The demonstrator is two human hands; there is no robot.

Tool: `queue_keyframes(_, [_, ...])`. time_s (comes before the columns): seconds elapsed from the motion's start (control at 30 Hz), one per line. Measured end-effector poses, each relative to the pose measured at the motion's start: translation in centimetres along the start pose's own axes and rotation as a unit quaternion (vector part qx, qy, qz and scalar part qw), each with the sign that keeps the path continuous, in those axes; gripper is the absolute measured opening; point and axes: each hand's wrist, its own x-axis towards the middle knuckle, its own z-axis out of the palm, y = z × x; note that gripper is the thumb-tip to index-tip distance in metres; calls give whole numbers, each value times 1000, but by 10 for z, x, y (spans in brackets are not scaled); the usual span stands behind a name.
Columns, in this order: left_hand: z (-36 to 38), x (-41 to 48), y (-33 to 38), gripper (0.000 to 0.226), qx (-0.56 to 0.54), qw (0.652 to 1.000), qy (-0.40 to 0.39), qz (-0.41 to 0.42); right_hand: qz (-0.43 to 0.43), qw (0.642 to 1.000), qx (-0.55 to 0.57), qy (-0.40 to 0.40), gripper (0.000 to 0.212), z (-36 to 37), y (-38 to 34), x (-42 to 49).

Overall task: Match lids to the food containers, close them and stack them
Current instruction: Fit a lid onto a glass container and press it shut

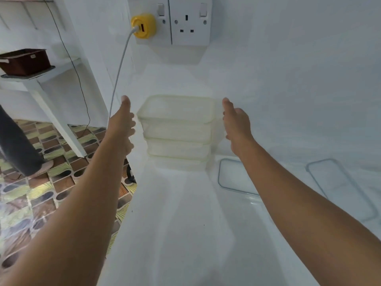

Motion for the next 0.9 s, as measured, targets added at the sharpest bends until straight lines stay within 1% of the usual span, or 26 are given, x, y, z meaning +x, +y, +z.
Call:
queue_keyframes(0.03, [3, -6, -7, 84, 10, 999, 32, 12, -37, 999, -8, 31, 46, -10, 4, -11])
queue_keyframes(0.07, [1, -14, -17, 78, 46, 997, 53, 34, -61, 997, -12, 43, 43, -15, 9, -23])
queue_keyframes(0.1, [-1, -25, -27, 66, 97, 991, 57, 79, -71, 996, -12, 43, 37, -22, 17, -34])
queue_keyframes(0.17, [-4, -42, -46, 39, 187, 966, 76, 164, -73, 997, -21, 16, 24, -39, 33, -57])
queue_keyframes(0.2, [-9, -47, -53, 32, 213, 956, 59, 192, -70, 997, -28, -6, 19, -48, 41, -68])
queue_keyframes(0.23, [-13, -56, -59, 24, 219, 956, 45, 192, -63, 997, -30, -27, 17, -59, 49, -79])
queue_keyframes(0.27, [-13, -70, -64, 21, 239, 947, 41, 211, -52, 997, -30, -46, 17, -69, 55, -90])
queue_keyframes(0.3, [-15, -83, -67, 25, 261, 941, 36, 212, -39, 997, -30, -61, 16, -81, 60, -102])
queue_keyframes(0.37, [-11, -107, -72, 27, 246, 945, 8, 214, -15, 997, -38, -70, 17, -103, 71, -122])
queue_keyframes(0.43, [0, -122, -77, 34, 227, 949, -18, 217, 3, 997, -45, -61, 19, -124, 82, -139])
queue_keyframes(0.5, [17, -133, -82, 35, 208, 957, -28, 202, 19, 998, -45, -44, 19, -143, 91, -149])
queue_keyframes(0.6, [51, -153, -94, 40, 218, 954, -59, 195, 39, 998, -48, -19, 19, -173, 105, -155])
queue_keyframes(0.67, [75, -167, -103, 43, 216, 952, -87, 198, 39, 998, -42, -1, 19, -196, 111, -152])
queue_keyframes(0.8, [127, -194, -121, 42, 226, 947, -121, 196, 27, 999, -25, 18, 20, -248, 115, -138])
queue_keyframes(0.9, [172, -208, -133, 42, 207, 951, -146, 176, 19, 999, -30, 22, 22, -293, 119, -119])
